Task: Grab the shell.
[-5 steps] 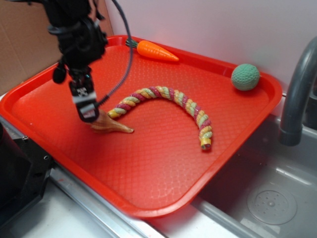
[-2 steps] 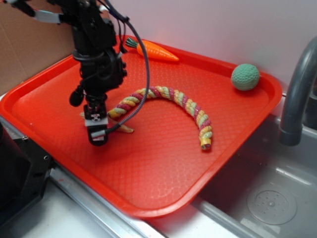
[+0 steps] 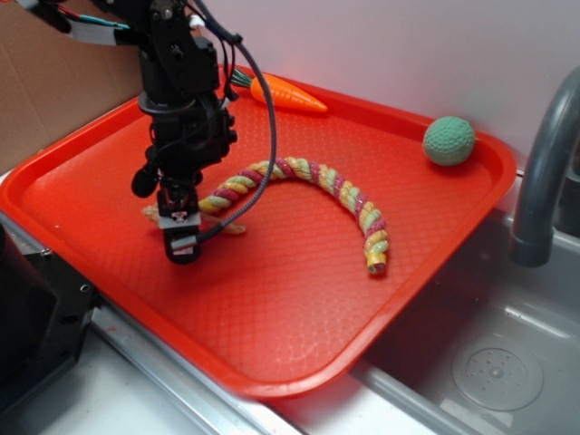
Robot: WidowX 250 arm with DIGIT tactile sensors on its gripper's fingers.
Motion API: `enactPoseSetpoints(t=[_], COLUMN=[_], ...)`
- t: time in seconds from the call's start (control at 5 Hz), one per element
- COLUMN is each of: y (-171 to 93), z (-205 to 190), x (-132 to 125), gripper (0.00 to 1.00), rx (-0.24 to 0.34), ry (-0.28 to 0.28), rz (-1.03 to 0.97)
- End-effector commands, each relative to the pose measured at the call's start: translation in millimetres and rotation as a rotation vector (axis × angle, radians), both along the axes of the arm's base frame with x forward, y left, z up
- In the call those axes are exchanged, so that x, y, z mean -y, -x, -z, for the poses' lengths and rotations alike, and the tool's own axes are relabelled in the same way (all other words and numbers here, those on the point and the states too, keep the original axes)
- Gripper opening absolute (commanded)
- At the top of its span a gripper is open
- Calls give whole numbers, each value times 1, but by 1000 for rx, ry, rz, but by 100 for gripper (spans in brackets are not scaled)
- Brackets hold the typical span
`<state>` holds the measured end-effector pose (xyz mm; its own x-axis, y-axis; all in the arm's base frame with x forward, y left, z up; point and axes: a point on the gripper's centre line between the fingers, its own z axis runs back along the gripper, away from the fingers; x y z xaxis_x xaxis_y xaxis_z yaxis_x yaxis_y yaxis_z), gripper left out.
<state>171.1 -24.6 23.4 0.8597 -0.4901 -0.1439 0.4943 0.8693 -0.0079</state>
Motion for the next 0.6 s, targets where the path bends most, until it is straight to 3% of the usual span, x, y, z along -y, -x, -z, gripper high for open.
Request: enactPoseSetpoints(t=[0.0,0.4], y=[14,27], z=[-98,-185], x=[-20,-82], gripper=[0,0], rx=[193,255], ry=[-30,8], rz=[-213,-702])
